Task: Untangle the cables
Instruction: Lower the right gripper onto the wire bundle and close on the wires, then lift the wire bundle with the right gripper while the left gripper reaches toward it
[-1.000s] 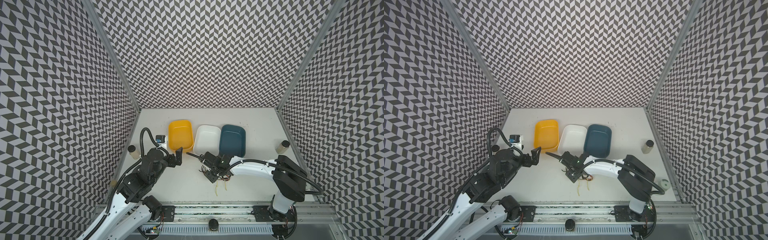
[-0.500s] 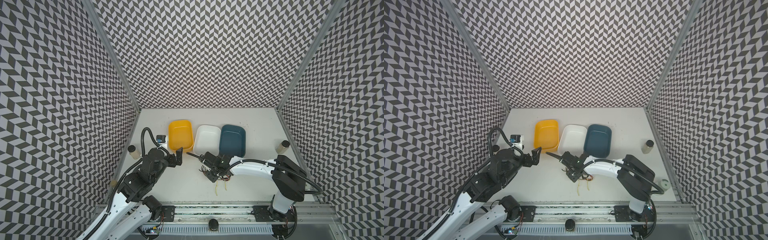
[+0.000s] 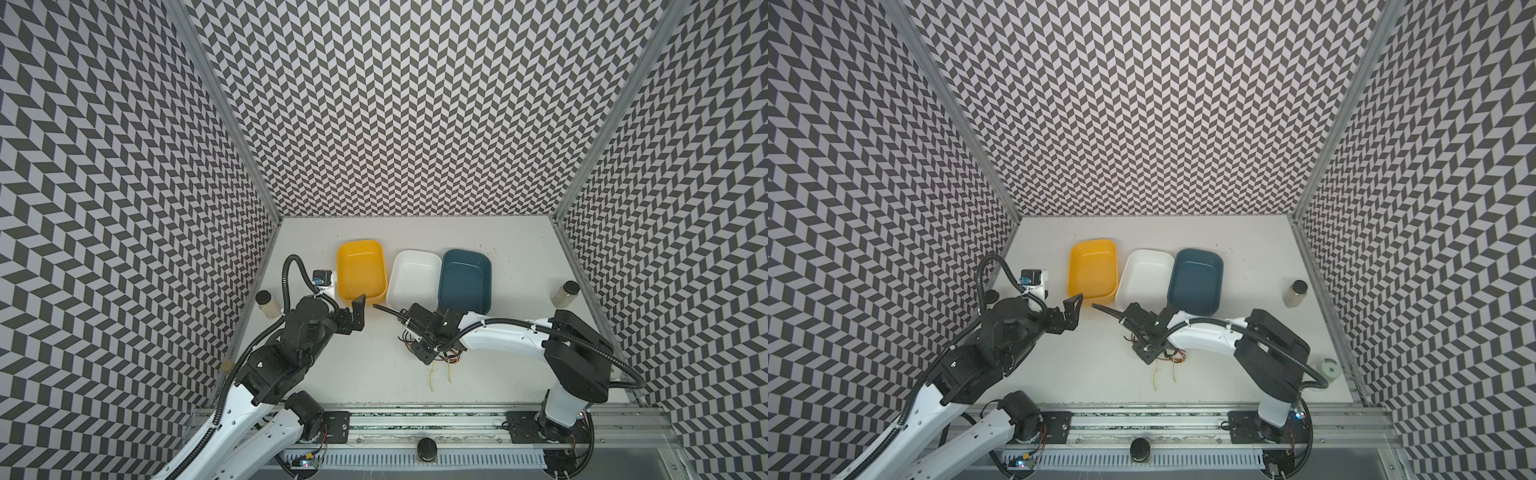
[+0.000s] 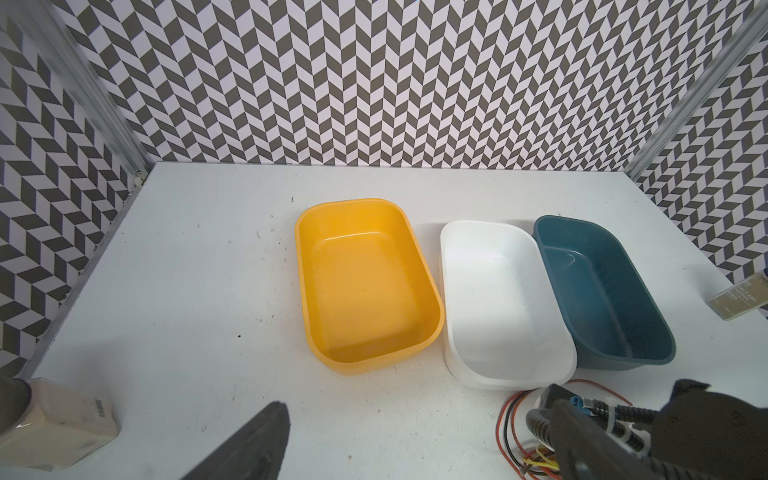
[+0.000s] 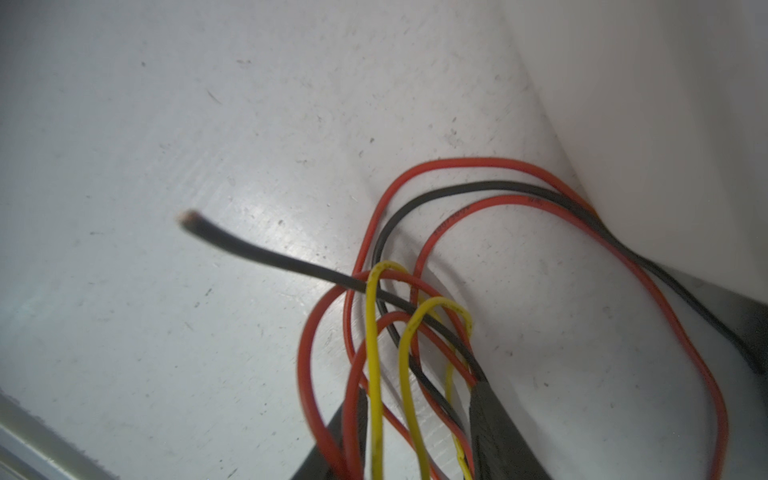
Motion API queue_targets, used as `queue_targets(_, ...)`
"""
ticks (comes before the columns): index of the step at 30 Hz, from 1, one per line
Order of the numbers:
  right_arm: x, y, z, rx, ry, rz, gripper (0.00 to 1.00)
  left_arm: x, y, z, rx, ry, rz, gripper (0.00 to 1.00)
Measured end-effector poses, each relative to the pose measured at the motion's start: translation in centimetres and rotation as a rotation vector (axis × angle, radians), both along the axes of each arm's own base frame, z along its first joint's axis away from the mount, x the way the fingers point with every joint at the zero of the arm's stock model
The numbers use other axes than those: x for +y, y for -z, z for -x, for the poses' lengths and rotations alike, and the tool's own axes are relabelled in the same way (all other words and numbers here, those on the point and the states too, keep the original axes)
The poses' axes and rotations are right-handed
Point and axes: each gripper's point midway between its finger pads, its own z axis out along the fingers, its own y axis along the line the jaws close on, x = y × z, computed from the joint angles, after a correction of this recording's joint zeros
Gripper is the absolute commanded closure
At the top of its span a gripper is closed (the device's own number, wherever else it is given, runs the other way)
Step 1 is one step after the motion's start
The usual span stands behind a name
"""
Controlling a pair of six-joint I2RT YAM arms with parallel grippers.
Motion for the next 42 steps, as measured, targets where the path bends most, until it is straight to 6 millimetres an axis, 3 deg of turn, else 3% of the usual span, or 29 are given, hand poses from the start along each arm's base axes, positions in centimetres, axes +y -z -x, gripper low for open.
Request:
queue_targets(9,-0.3,0.1,0.0,0.005,0.000,0.011,0.52,0.0,0.0,0.0,0.000,0.001,-0.003,0.01)
queue_targets(15,-0.4,0.1,0.0,0.002,0.001,0.016,0.55,0.0,0.0,0.0,0.000,0.001,-0.003,0.01)
queue_targets(35,0.0,-1.9,-0.4,-0.026,-0.015,0.006,1.00,0.0,0.1,0.0,0.002,0.002,-0.004,0.01)
queue_targets(42,0.0,-4.6,-0.3,-0.054,-0.020,-0.047,1.00,-0.2,0.2,-0.1,0.008,0.005,-0.006,0.01)
